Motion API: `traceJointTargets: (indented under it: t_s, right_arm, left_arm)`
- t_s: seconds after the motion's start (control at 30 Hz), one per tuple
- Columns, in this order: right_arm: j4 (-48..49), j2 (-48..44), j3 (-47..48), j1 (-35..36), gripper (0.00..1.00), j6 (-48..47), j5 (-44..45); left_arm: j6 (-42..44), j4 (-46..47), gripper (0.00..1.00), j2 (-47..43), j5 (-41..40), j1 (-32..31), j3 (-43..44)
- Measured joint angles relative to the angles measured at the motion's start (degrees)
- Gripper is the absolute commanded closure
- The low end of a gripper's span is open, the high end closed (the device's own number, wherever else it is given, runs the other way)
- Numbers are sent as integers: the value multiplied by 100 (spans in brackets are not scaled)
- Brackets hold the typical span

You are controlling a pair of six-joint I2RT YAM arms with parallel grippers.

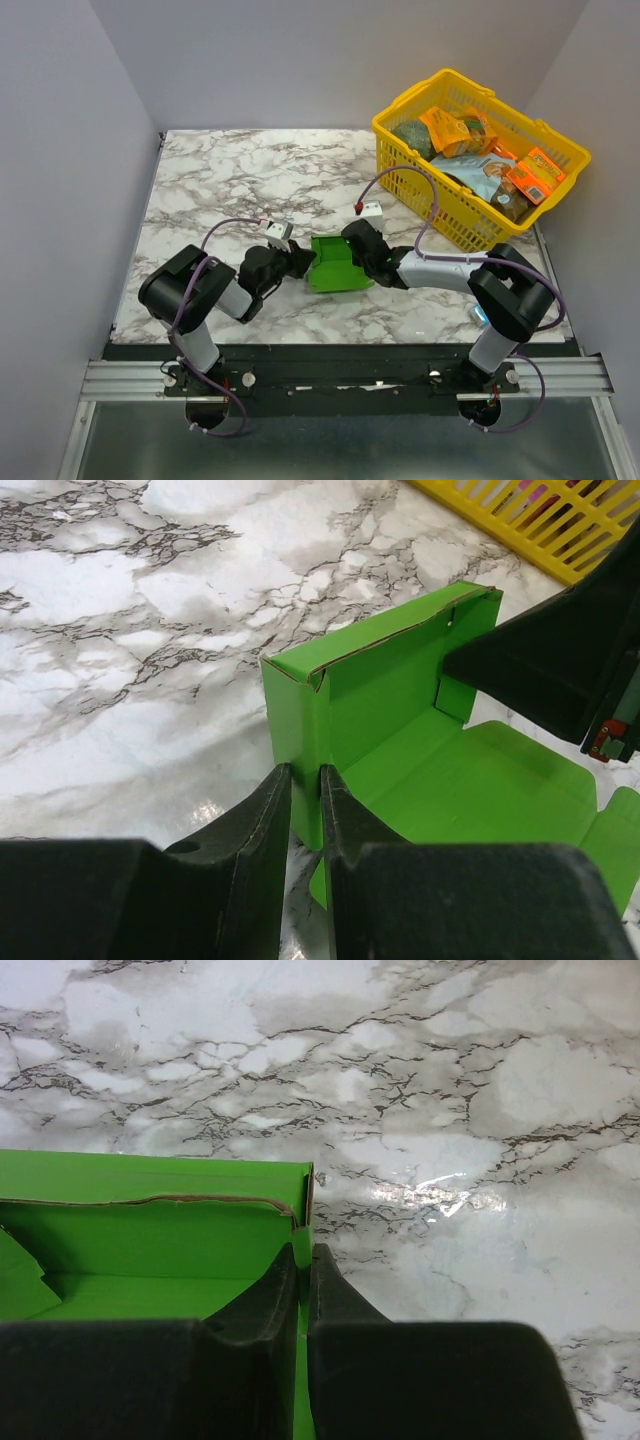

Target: Fold the paper box

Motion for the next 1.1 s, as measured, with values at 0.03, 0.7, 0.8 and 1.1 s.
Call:
traceJointTargets:
  t_s: [0.03,0.7,0.8,1.1]
  right_arm:
    - [0,0,0,-2,99,0,0]
    - [361,-2,-118,-37,99,2,-245]
    - [415,-2,-138,-37,99,2,-282]
    - [490,-4,-164,-37,99,15,-363]
  left_arm:
    - [4,24,74,33,-11,0,17]
    - [192,-280,78,387,-732,-4,452]
    - [264,-354,83,444,-826,-13,533]
    - [522,-734,100,367,-1373,-160,706]
